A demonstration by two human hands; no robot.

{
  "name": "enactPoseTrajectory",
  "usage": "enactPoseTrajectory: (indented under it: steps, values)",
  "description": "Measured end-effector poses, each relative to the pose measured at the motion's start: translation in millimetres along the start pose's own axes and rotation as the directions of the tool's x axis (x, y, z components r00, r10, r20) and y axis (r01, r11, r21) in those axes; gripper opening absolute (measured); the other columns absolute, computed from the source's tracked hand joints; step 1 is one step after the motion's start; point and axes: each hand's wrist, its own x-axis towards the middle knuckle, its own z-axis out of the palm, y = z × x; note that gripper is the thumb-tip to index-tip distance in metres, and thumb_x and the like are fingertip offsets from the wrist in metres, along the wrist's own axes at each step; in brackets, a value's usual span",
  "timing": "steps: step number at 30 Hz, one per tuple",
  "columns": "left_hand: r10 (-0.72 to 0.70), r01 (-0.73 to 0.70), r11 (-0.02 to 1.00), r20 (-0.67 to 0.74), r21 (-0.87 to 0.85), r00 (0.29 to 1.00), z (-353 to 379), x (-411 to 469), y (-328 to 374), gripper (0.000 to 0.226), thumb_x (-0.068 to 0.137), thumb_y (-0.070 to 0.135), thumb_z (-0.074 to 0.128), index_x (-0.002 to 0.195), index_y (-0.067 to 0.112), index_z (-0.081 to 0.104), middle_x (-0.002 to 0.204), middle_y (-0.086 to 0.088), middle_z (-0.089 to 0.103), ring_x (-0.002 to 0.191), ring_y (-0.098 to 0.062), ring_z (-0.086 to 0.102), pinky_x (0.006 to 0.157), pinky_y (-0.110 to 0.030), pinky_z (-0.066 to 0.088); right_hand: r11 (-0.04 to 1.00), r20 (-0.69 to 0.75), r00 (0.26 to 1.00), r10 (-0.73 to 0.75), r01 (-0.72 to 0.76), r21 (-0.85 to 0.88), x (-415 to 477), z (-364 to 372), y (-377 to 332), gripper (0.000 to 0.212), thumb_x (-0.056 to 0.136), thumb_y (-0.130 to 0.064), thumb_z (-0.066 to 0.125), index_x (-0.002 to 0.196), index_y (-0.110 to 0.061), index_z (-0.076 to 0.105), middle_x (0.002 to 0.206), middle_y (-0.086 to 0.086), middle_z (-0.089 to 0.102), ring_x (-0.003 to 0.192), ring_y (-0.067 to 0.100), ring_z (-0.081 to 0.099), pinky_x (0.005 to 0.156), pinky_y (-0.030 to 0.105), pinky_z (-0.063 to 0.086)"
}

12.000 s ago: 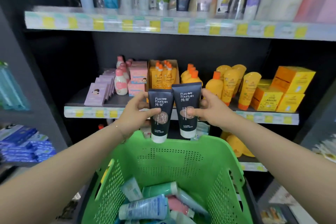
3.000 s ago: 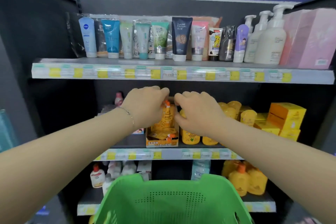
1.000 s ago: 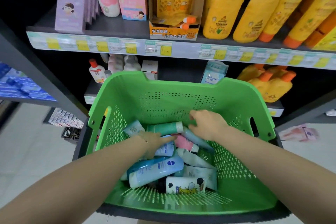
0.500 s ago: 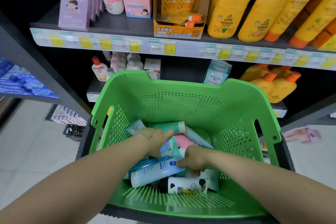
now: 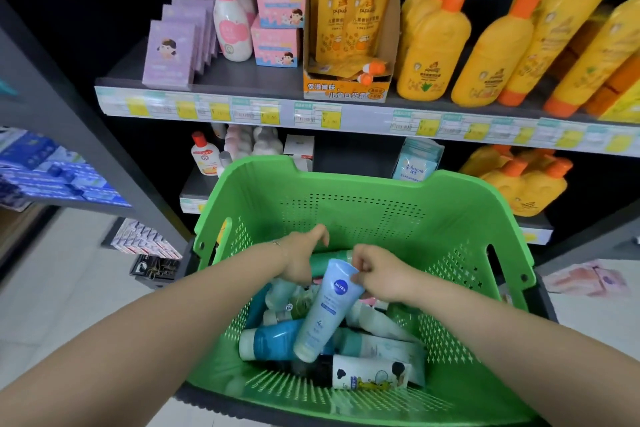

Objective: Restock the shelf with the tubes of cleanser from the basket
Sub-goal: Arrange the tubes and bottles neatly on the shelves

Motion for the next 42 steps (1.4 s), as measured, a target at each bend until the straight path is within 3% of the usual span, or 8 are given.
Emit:
enactPoseTrajectory:
  steps: [9, 15, 21, 25, 30, 34, 38, 42]
  values:
    - [0.077, -0.098, 0.984, -0.137, -0.151, 0.988, -32.9, -21.4, 18.0, 0.079, 0.077, -0.01, 0.061, 0.138, 0.029, 0.029, 0.121, -0.027, 0.049, 0.057, -0.014, 0.046, 0.045, -0.024, 0.039, 0.987, -0.318, 0.945, -0.08, 0.12, 0.108, -11.4, -50.5, -11.3, 0.017, 0.096, -0.002, 0.052, 0.084, -0.013, 0.047, 0.066, 0.002, 0.048, 0.052, 0.011, 0.037, 0.048, 0.021, 0.032]
    - [0.153, -0.202, 0.961, -0.246, -0.187, 0.957, -56.8, -28.8, 36.1, 0.061, 0.076, -0.003, 0.059, 0.128, 0.026, 0.044, 0.107, -0.01, 0.054, 0.068, -0.017, 0.051, 0.058, -0.031, 0.044, 0.934, -0.455, 0.866, -0.207, 0.314, 0.172, -26.9, -78.3, -28.9, 0.019, 0.094, 0.002, 0.053, 0.083, -0.013, 0.051, 0.067, 0.004, 0.056, 0.042, 0.0, 0.036, 0.045, 0.017, 0.032]
    - [0.14, -0.254, 0.909, -0.331, -0.331, 0.933, -77.2, -46.1, 51.9, 0.042, 0.075, 0.016, 0.075, 0.108, 0.015, 0.048, 0.103, -0.006, 0.063, 0.08, -0.018, 0.06, 0.072, -0.037, 0.052, 0.91, -0.565, 0.798, -0.211, 0.372, 0.185, -38.1, -103.8, -48.3, 0.008, 0.096, -0.013, 0.057, 0.093, -0.01, 0.064, 0.089, 0.012, 0.071, 0.074, 0.023, 0.06, 0.069, 0.035, 0.049]
    - [0.098, -0.322, 0.842, -0.464, -0.432, 0.88, -92.6, -59.6, 58.7, 0.033, 0.074, 0.014, 0.078, 0.101, 0.01, 0.06, 0.099, -0.006, 0.066, 0.083, -0.018, 0.063, 0.069, -0.031, 0.05, 0.906, -0.566, 0.802, -0.189, 0.365, 0.214, -43.3, -123.1, -56.2, 0.044, 0.095, -0.035, 0.054, 0.087, 0.008, 0.061, 0.09, 0.034, 0.063, 0.069, 0.019, 0.05, 0.067, 0.035, 0.038]
    - [0.133, -0.48, 0.708, -0.571, -0.517, 0.81, -117.3, -80.8, 70.2, 0.016, 0.078, 0.008, 0.074, 0.093, 0.011, 0.07, 0.084, -0.002, 0.07, 0.076, -0.018, 0.064, 0.067, -0.033, 0.049, 0.856, -0.595, 0.785, -0.176, 0.42, 0.301, -57.4, -145.2, -86.8, 0.043, 0.097, -0.034, 0.057, 0.085, 0.008, 0.061, 0.085, 0.027, 0.065, 0.072, 0.021, 0.055, 0.073, 0.051, 0.05]
    - [0.159, -0.574, 0.649, -0.648, -0.5, 0.745, -139.8, -99.4, 80.2, 0.018, 0.083, 0.008, 0.07, 0.101, 0.008, 0.071, 0.074, -0.003, 0.067, 0.056, -0.011, 0.058, 0.049, -0.024, 0.043, 0.815, -0.602, 0.784, -0.151, 0.444, 0.373, -67.1, -160.2, -115.9, 0.03, 0.097, -0.029, 0.058, 0.08, -0.006, 0.068, 0.095, 0.017, 0.073, 0.083, 0.021, 0.064, 0.083, 0.043, 0.052]
    - [0.156, -0.651, 0.592, -0.725, -0.475, 0.67, -161.7, -113.5, 90.8, 0.025, 0.082, 0.003, 0.071, 0.106, 0.003, 0.065, 0.101, -0.018, 0.07, 0.086, -0.023, 0.068, 0.078, -0.043, 0.056, 0.767, -0.655, 0.741, -0.147, 0.504, 0.398, -76.5, -175.8, -139.8, 0.029, 0.097, -0.025, 0.059, 0.097, 0.001, 0.07, 0.093, 0.016, 0.072, 0.082, 0.021, 0.062, 0.076, 0.037, 0.048]
    - [0.118, -0.694, 0.555, -0.782, -0.459, 0.612, -185.7, -127.3, 99.8, 0.037, 0.079, 0.005, 0.075, 0.108, -0.007, 0.056, 0.102, -0.023, 0.067, 0.09, -0.032, 0.067, 0.083, -0.052, 0.054, 0.755, -0.705, 0.687, -0.176, 0.554, 0.351, -91.1, -192.7, -163.5, 0.024, 0.098, -0.026, 0.056, 0.1, -0.008, 0.071, 0.093, 0.004, 0.072, 0.075, 0.008, 0.062, 0.064, 0.023, 0.046]
